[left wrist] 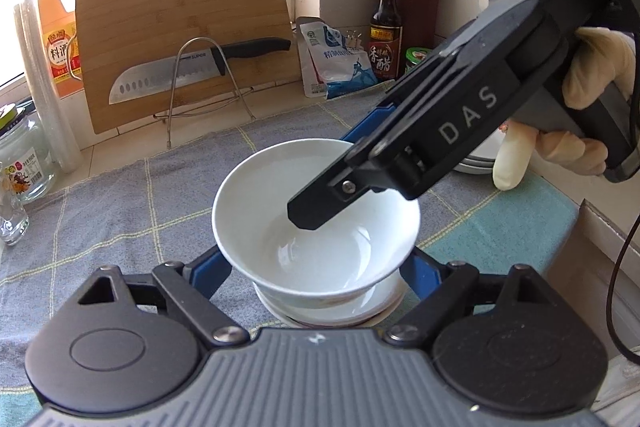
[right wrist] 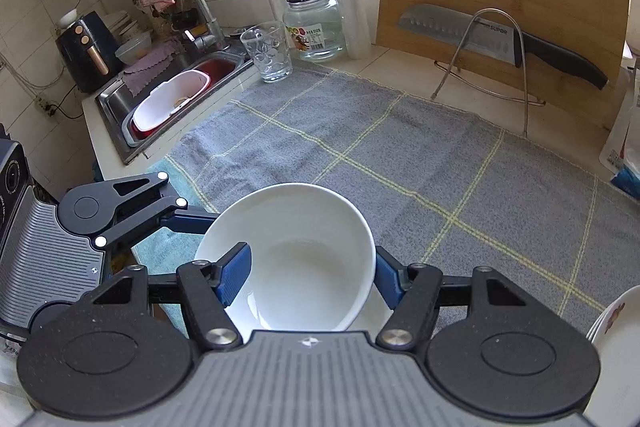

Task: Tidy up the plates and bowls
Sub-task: 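Lift the bowl with the right gripper and carry it over the nested bowls, then lower the bowl into the nested bowls and open the right gripper, then grasp the three-bowl stack from opposite sides with the left and right grippers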

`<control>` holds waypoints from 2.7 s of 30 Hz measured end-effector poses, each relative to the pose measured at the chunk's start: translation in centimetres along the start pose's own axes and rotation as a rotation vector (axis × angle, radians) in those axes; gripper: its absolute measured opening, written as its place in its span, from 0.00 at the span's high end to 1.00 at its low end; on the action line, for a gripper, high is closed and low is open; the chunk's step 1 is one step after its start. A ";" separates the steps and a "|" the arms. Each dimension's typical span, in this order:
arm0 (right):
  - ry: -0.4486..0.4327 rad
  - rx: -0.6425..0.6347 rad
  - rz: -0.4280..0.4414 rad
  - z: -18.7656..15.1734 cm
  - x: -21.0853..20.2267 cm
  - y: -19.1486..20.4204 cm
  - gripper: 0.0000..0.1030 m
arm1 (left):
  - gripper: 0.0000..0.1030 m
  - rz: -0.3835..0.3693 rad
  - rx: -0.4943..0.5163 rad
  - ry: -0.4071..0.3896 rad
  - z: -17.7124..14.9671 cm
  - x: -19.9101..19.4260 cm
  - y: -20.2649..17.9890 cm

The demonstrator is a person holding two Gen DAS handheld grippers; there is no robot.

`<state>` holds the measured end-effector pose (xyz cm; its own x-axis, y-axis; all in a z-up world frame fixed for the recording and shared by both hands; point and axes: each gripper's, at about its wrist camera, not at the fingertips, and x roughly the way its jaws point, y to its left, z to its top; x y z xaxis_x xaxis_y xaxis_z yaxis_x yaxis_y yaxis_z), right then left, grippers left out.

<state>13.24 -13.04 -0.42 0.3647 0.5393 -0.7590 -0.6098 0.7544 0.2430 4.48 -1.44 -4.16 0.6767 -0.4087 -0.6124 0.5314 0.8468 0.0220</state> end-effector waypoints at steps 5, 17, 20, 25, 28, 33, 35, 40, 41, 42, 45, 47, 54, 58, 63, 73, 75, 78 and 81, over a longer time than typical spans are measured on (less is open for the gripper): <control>0.009 0.024 -0.005 -0.7 0.4 -0.6 0.31 | 0.13 -0.014 0.005 0.015 -0.2 0.6 -0.2; 0.017 0.040 -0.008 -1.3 1.2 -1.5 0.31 | 0.13 -0.023 0.000 0.029 -0.3 1.6 -0.1; 0.020 0.038 -0.011 -1.5 1.3 -1.5 0.31 | 0.13 -0.030 0.001 0.031 -0.3 1.8 0.1; 0.021 0.029 -0.016 -1.6 1.4 -1.5 0.30 | 0.13 -0.036 -0.003 0.032 -0.3 1.9 0.2; 0.020 0.028 -0.015 -1.6 1.4 -1.5 0.29 | 0.12 -0.039 -0.002 0.031 -0.3 2.0 0.2; 0.024 0.016 -0.009 -1.7 1.5 -1.3 0.22 | 0.07 -0.044 -0.005 0.032 -0.5 2.2 0.4; 0.017 0.006 -0.016 -1.8 1.5 -1.1 0.12 | 0.06 -0.038 0.002 0.026 -0.6 2.0 0.4; -0.007 -0.007 -0.031 -1.7 0.8 -1.0 0.07 | 0.04 -0.045 0.005 0.033 -0.8 1.6 0.4; -0.013 -0.008 -0.038 -1.7 0.7 -1.0 0.07 | 0.03 -0.041 0.010 0.029 -0.9 1.4 0.3; -0.021 -0.006 -0.043 -1.8 0.4 -1.1 0.06 | 0.03 -0.037 0.015 0.026 -1.0 1.2 0.2; -0.053 0.001 -0.065 -2.1 -0.3 -1.3 0.05 | 0.03 -0.034 0.015 0.010 -1.2 0.7 0.0; -0.077 0.004 -0.077 -2.4 -0.8 -1.6 0.05 | 0.02 -0.020 0.018 -0.008 -1.5 0.3 -0.1; -0.109 -0.081 -0.116 -3.9 -2.4 -0.8 0.00 | 0.01 0.031 0.046 -0.031 -2.5 -0.4 0.1; -0.101 -0.111 -0.100 -4.2 -1.8 0.0 0.00 | 0.01 0.066 0.033 -0.020 -3.0 -0.4 0.1; -0.088 -0.165 -0.106 -4.9 -0.2 1.1 0.00 | 0.01 0.133 0.021 0.018 -3.9 -0.6 -0.4; -0.090 -0.193 -0.035 -5.4 0.1 1.1 0.00 | 0.01 0.187 -0.001 0.032 -5.0 -1.3 -0.4; -0.086 -0.197 -0.020 -5.9 -0.4 0.7 0.00 | 0.01 0.160 0.019 0.036 -5.0 -1.0 0.1; -0.058 -0.228 -0.048 -6.9 -0.8 0.3 0.00 | 0.01 0.118 0.068 0.042 -5.0 0.1 0.8; -0.013 -0.234 -0.072 -7.8 -0.4 0.0 0.00 | 0.01 0.038 0.118 0.079 -4.9 1.6 1.8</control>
<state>7.60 -16.21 -4.83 0.4213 0.4928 -0.7614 -0.7273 0.6851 0.0409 4.00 1.10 -8.95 0.6577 -0.3449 -0.6697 0.5653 0.8135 0.1363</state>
